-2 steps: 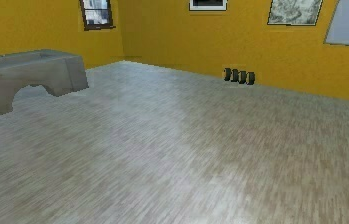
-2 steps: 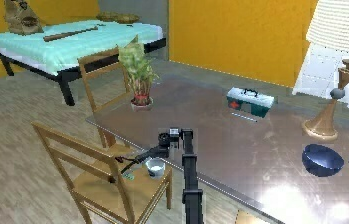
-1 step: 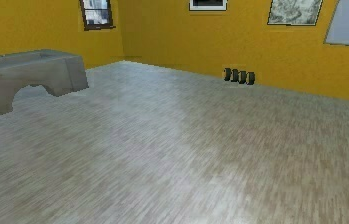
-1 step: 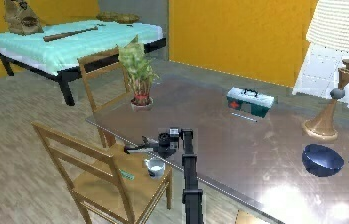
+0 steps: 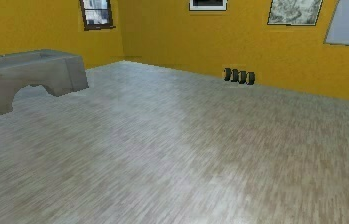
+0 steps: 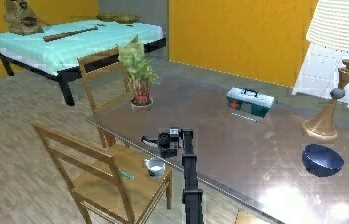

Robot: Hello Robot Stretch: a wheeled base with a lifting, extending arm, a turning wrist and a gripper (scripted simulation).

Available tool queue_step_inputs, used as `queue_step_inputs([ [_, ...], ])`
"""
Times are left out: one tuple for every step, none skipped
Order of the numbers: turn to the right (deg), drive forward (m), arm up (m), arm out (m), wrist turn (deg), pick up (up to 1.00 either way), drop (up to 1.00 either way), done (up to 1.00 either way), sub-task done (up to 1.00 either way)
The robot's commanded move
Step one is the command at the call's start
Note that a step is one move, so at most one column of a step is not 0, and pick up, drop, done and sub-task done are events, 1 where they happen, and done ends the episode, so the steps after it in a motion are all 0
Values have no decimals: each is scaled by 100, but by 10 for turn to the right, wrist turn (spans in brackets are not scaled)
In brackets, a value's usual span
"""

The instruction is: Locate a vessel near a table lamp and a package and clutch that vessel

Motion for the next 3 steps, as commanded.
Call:
queue_step_inputs([
  [0, 0, -30, 0, 0, 0, 0, 0, 0],
  [0, 0, 0, 0, 0, 100, 0, 0, 0],
  [0, 0, 10, 0, 0, 0, 0, 0, 0],
])
